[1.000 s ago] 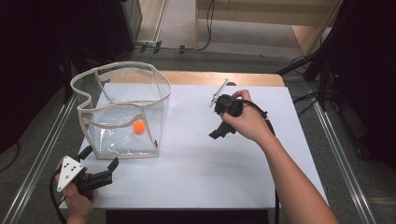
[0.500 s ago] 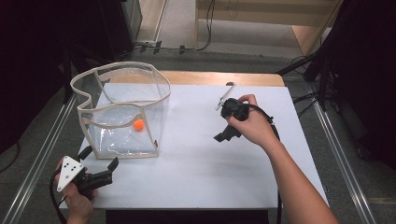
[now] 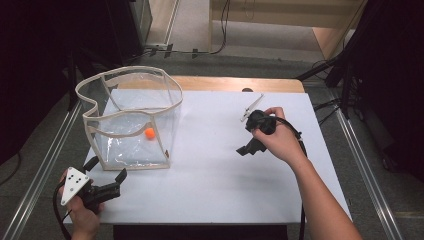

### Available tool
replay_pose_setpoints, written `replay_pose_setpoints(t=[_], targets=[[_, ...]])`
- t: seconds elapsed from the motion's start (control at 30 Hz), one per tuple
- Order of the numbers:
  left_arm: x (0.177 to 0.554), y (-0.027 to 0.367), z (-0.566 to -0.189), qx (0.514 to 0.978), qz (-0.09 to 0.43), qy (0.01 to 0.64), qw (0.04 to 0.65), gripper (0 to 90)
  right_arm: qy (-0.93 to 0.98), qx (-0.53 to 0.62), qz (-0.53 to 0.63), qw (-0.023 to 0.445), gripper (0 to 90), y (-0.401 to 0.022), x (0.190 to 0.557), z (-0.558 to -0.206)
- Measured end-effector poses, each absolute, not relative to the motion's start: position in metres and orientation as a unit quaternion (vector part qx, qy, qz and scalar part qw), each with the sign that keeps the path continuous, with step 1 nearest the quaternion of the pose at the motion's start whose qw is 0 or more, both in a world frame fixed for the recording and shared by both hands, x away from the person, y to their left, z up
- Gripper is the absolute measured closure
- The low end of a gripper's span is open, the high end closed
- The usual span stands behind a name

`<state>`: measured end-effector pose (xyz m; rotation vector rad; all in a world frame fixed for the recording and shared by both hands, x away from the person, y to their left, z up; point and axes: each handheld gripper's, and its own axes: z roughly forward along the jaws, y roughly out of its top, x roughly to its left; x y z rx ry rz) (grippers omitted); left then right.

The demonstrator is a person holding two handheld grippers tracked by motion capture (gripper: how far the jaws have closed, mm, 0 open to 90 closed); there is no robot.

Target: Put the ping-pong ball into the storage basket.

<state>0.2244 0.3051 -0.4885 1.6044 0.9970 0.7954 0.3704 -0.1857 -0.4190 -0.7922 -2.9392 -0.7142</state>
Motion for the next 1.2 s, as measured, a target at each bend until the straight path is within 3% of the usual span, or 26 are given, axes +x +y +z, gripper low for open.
replay_pose_setpoints(t=[0.73, 1.2], targets=[[0.225, 0.304, -0.489, 0.669, 0.333, 0.417, 0.518, 0.8, -0.918, -0.288, -0.274, 0.002, 0.0, -0.222, 0.348, -0.441], [0.224, 0.305, -0.489, 0.667, 0.335, 0.420, 0.516, 0.8, -0.892, -0.316, -0.321, -0.028, 0.0, -0.253, 0.326, -0.453]])
